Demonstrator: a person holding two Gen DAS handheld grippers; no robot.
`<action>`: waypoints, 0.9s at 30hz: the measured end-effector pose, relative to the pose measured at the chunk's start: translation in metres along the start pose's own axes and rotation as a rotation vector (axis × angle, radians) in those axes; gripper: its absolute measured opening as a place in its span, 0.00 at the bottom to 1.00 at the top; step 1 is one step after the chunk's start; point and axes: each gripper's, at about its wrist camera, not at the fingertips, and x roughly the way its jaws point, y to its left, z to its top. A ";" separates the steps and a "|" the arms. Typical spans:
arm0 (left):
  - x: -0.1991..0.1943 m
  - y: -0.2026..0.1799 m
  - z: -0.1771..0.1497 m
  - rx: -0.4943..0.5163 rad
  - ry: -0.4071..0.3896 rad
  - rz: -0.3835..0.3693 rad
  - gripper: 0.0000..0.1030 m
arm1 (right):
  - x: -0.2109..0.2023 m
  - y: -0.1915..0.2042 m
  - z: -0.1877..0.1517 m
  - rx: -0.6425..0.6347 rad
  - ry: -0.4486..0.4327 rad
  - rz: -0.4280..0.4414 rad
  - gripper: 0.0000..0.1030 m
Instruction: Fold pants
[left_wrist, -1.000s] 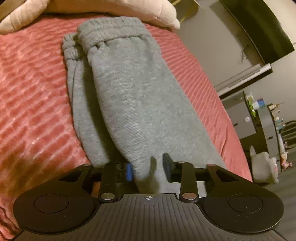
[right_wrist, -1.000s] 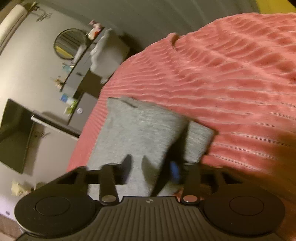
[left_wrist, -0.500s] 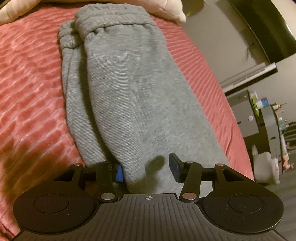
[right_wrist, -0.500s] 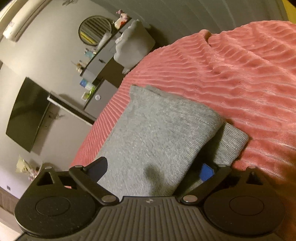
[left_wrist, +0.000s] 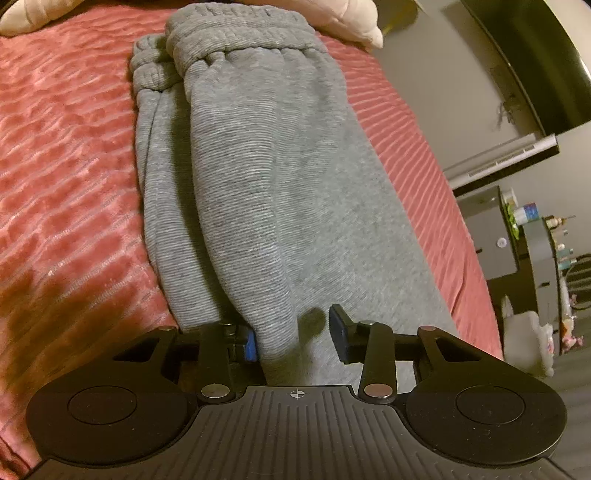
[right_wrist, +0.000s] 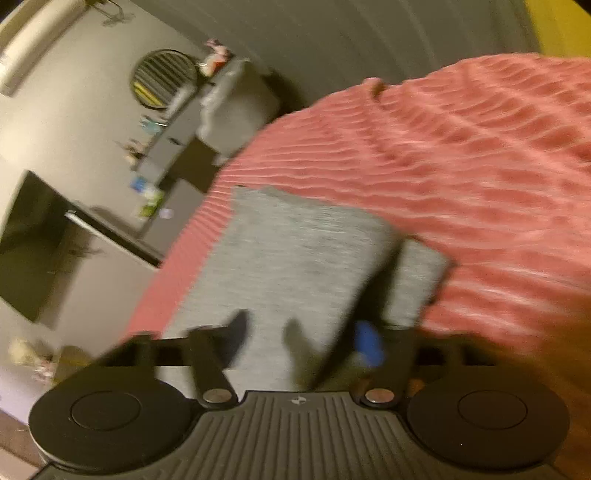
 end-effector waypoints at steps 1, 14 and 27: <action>-0.001 -0.001 -0.001 0.007 0.001 0.001 0.32 | 0.000 -0.004 0.001 0.019 0.013 0.006 0.20; -0.017 -0.011 -0.007 0.067 -0.083 -0.046 0.10 | -0.003 -0.002 0.006 0.081 0.018 0.015 0.04; -0.035 -0.021 -0.015 0.156 -0.088 0.058 0.12 | -0.029 0.011 -0.004 -0.116 -0.071 -0.101 0.04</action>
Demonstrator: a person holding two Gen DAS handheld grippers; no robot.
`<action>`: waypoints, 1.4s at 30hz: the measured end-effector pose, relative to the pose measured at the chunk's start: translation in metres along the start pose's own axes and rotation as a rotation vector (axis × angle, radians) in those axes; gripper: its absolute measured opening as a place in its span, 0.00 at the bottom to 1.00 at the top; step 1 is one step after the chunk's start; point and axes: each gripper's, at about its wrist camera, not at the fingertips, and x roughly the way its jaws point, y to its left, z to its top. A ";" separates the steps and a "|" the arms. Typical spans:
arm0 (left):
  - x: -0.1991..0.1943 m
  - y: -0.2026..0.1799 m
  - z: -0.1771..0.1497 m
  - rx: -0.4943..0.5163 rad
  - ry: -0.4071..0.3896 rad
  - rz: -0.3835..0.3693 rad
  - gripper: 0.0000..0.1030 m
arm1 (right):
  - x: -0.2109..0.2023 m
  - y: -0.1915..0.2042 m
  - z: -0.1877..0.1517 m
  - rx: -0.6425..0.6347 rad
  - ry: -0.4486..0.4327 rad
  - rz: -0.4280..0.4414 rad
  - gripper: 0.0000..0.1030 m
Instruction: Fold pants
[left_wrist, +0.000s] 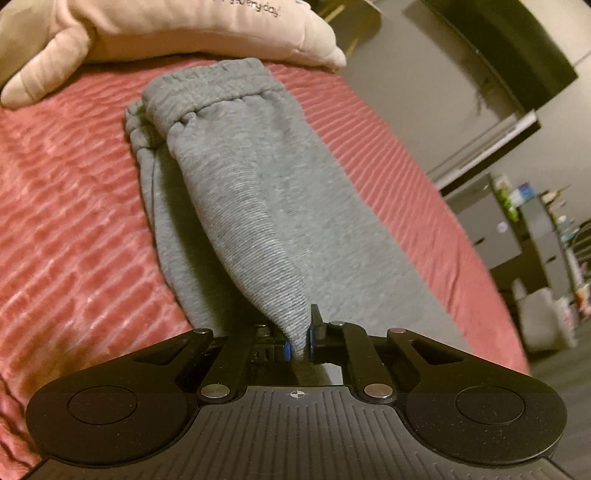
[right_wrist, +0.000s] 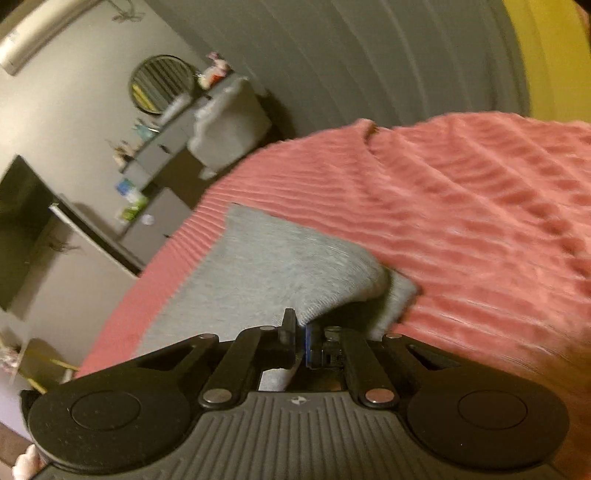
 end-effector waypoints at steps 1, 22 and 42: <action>0.002 -0.002 0.001 0.000 0.001 0.029 0.20 | 0.004 -0.002 -0.002 -0.011 0.017 -0.002 0.04; 0.026 -0.085 -0.049 0.391 0.003 0.002 0.75 | 0.004 -0.031 0.007 0.179 -0.069 0.191 0.08; 0.039 -0.083 -0.055 0.430 0.049 0.040 0.78 | -0.041 0.162 -0.016 -0.561 -0.202 0.102 0.08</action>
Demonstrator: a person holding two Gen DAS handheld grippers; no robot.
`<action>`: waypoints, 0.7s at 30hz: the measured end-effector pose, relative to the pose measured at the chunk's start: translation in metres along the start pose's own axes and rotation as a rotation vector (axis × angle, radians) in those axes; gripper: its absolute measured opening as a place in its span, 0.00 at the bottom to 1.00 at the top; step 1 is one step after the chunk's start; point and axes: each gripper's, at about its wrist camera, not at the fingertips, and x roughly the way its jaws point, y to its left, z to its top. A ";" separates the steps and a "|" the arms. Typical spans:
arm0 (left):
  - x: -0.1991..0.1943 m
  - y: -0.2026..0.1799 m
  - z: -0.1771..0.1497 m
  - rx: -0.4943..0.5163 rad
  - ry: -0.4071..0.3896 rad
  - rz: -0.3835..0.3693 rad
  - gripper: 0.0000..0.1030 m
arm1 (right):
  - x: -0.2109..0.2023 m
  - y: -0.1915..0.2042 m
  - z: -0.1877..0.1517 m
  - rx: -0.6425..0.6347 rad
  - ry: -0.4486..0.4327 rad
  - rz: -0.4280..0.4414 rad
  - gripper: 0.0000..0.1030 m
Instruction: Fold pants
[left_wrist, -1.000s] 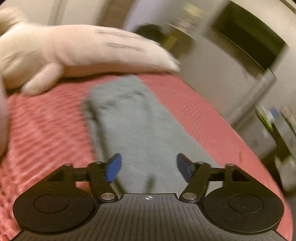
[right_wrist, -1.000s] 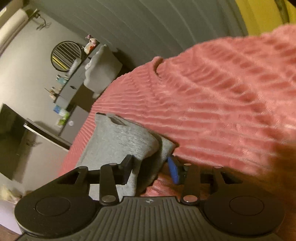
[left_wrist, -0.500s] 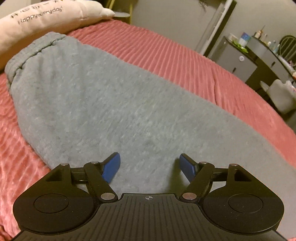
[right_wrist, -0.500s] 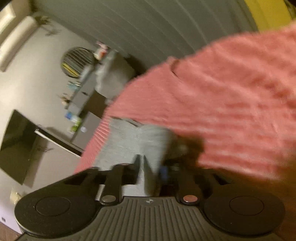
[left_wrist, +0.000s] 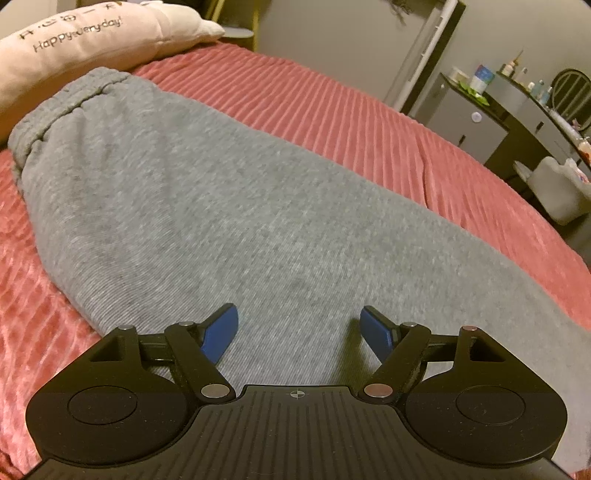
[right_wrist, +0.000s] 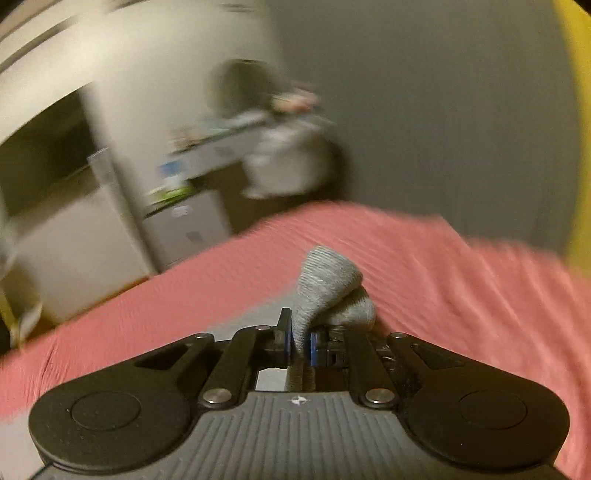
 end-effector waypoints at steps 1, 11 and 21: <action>-0.001 0.001 0.000 -0.004 0.000 -0.004 0.78 | -0.005 0.026 0.003 -0.072 -0.012 0.048 0.08; -0.006 0.015 -0.002 -0.066 -0.004 -0.049 0.78 | 0.008 0.236 -0.105 -0.666 0.377 0.500 0.12; -0.005 0.013 -0.002 -0.058 -0.012 -0.076 0.83 | 0.019 0.188 -0.090 -0.192 0.562 0.581 0.60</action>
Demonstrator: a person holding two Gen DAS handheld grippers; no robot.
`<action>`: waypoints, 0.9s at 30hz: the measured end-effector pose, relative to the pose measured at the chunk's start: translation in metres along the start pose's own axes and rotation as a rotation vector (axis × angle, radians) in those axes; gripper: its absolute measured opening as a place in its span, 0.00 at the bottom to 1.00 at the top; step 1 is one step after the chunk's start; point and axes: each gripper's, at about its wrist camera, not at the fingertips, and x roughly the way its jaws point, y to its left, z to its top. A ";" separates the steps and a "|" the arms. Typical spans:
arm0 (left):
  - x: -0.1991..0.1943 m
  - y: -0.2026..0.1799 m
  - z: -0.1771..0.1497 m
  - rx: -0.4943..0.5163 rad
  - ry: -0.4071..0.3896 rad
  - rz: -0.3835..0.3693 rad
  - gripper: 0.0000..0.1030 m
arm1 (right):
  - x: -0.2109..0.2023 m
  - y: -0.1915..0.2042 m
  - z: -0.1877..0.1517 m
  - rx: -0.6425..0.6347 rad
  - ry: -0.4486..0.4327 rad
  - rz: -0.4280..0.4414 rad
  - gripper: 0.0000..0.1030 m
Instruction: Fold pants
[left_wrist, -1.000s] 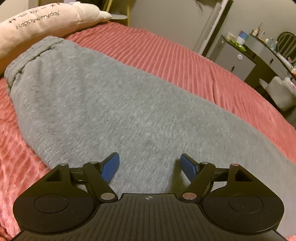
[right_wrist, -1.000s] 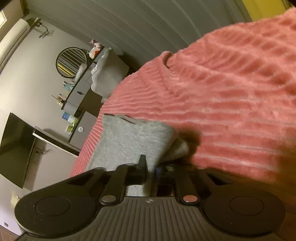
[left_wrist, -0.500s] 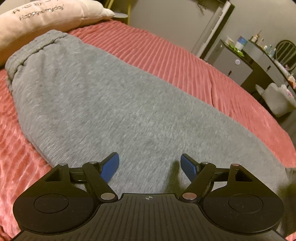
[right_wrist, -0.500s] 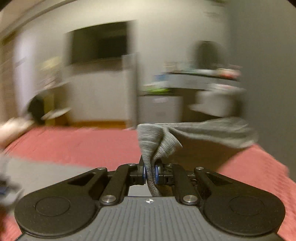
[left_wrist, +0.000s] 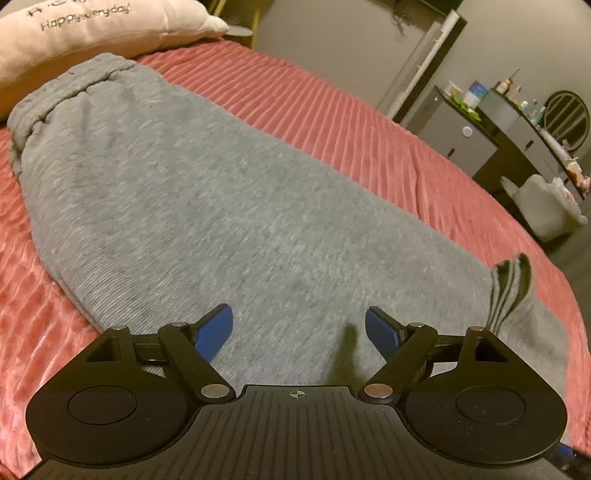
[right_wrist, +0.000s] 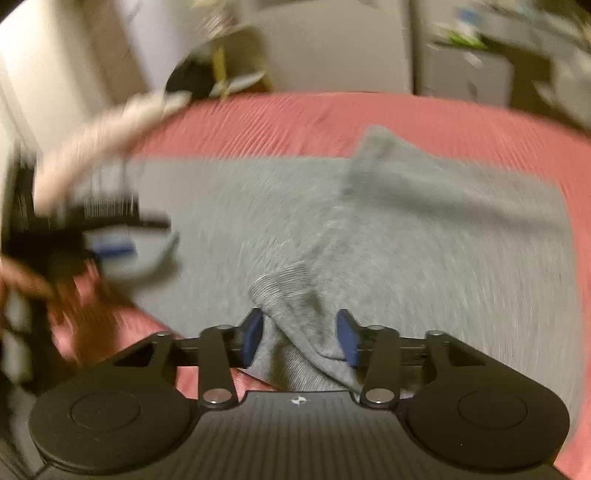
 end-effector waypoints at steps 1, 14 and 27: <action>-0.001 0.001 0.000 -0.004 0.001 -0.017 0.82 | -0.007 -0.015 -0.004 0.121 -0.041 0.006 0.71; -0.010 -0.054 -0.011 0.185 0.082 -0.313 0.78 | -0.055 -0.112 -0.072 0.892 -0.377 0.058 0.75; 0.078 -0.141 -0.039 0.141 0.431 -0.410 0.48 | -0.060 -0.144 -0.115 1.102 -0.411 0.160 0.83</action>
